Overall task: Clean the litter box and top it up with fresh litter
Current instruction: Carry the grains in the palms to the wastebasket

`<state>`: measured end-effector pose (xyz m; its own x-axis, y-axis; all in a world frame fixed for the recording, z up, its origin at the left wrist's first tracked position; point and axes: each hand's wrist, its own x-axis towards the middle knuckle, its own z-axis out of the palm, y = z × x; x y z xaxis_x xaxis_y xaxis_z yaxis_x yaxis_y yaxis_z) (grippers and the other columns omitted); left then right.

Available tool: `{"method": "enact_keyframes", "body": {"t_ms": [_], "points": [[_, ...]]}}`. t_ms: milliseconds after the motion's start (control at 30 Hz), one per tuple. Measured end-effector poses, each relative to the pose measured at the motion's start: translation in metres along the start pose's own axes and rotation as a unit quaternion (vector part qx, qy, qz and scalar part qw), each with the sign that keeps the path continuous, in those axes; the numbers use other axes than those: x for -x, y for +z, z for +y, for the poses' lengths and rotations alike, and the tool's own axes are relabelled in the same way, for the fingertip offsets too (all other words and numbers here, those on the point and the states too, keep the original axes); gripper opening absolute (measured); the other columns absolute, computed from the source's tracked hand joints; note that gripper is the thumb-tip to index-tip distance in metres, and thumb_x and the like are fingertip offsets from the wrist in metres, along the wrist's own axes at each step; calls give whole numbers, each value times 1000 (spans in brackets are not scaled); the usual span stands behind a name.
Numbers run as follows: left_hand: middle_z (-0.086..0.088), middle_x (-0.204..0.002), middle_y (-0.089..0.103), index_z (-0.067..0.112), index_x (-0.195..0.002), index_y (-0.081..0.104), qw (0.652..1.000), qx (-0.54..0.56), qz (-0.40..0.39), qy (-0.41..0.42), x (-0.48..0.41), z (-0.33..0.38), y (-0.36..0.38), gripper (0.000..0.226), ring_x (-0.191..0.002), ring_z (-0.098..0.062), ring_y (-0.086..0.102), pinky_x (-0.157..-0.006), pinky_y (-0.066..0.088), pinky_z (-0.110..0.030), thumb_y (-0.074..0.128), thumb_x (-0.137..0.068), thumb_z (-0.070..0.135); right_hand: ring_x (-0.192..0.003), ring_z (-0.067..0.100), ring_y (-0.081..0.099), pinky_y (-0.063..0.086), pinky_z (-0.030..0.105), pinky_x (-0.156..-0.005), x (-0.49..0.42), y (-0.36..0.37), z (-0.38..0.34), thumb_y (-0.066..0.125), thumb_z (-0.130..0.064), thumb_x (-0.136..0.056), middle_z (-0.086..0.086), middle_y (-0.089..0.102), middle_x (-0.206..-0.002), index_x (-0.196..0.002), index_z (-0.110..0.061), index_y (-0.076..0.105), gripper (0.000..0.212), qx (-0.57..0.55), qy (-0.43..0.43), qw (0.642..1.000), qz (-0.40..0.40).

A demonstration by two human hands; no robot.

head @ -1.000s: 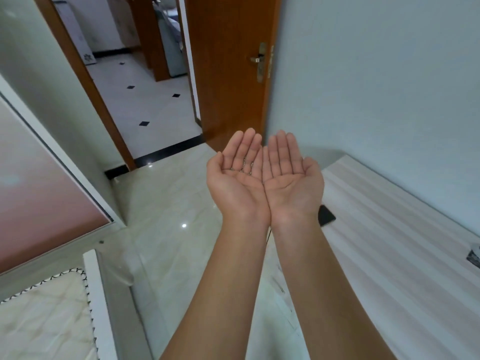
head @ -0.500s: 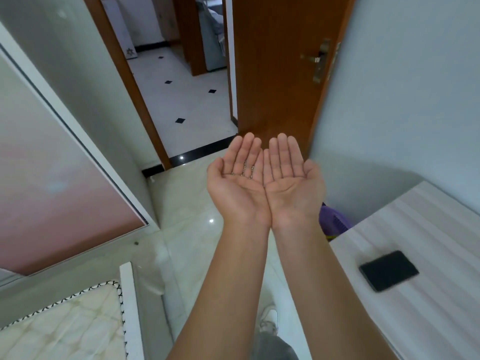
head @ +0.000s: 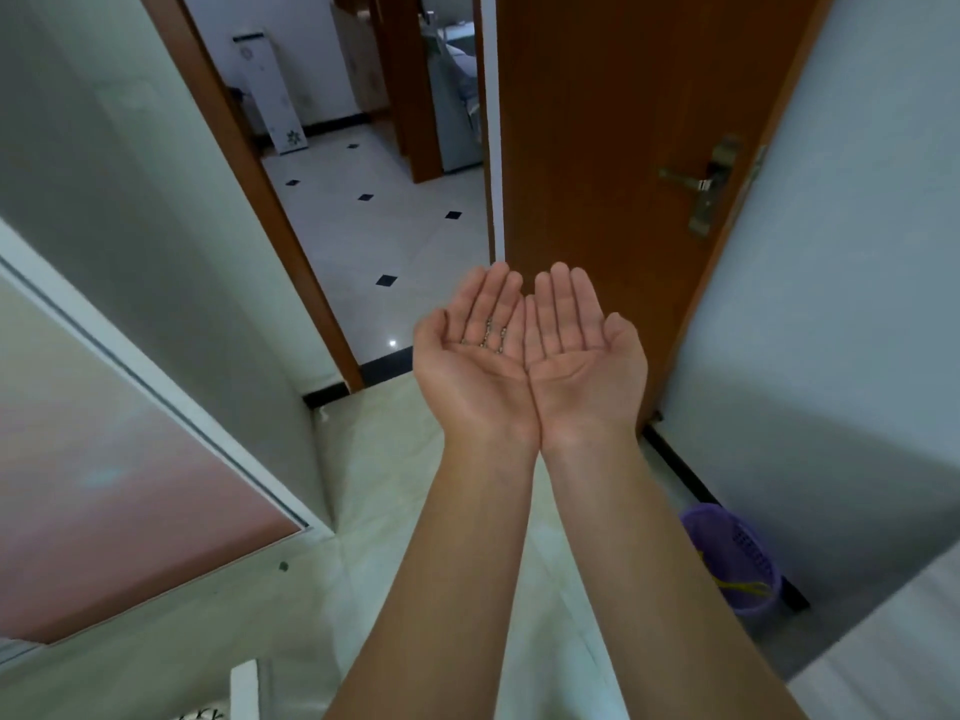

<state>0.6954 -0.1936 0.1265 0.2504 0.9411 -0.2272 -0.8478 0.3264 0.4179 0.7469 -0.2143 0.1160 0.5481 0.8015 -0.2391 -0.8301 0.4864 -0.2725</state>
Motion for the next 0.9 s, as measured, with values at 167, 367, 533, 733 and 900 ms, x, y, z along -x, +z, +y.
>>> {"method": "enact_keyframes", "body": {"t_ms": [167,367,533,733,900], "points": [[-16,-114,73,1,-120,66,999,-13,-14,-30,-83,-6,14,46,-108,-26,71,-98,53,-36,32,-105,28,-108,25,70,49,39,-103,-77,16,14,28,-28,-106,13,73,-113,-114,-4,66,46,-14,-37,999,15],[-17,-113,74,0,-121,65,994,-42,-51,-91,-190,-4,40,48,-108,-26,71,-100,51,-38,30,-106,29,-109,25,69,47,40,-106,-168,47,32,27,-29,-106,13,73,-115,-119,-5,65,47,-31,-114,992,34],[-14,-112,74,2,-120,65,980,-67,-83,-167,-242,-26,69,48,-106,-25,72,-98,53,-37,29,-107,31,-112,24,68,46,40,-107,-219,59,18,26,-33,-107,10,72,-117,-123,-7,64,49,-39,-183,980,64],[-14,-113,74,2,-122,64,962,-100,-113,-225,-279,-82,104,50,-108,-26,71,-100,52,-38,26,-108,32,-113,24,67,46,40,-107,-274,50,-32,25,-32,-107,12,71,-119,-128,-5,62,50,-73,-235,966,78],[-13,-113,74,3,-122,64,946,-146,-148,-247,-304,-126,135,51,-108,-25,71,-103,51,-39,25,-108,32,-111,24,68,49,39,-104,-313,50,-74,25,-32,-107,11,72,-117,-125,-5,63,50,-104,-262,955,91]]}}
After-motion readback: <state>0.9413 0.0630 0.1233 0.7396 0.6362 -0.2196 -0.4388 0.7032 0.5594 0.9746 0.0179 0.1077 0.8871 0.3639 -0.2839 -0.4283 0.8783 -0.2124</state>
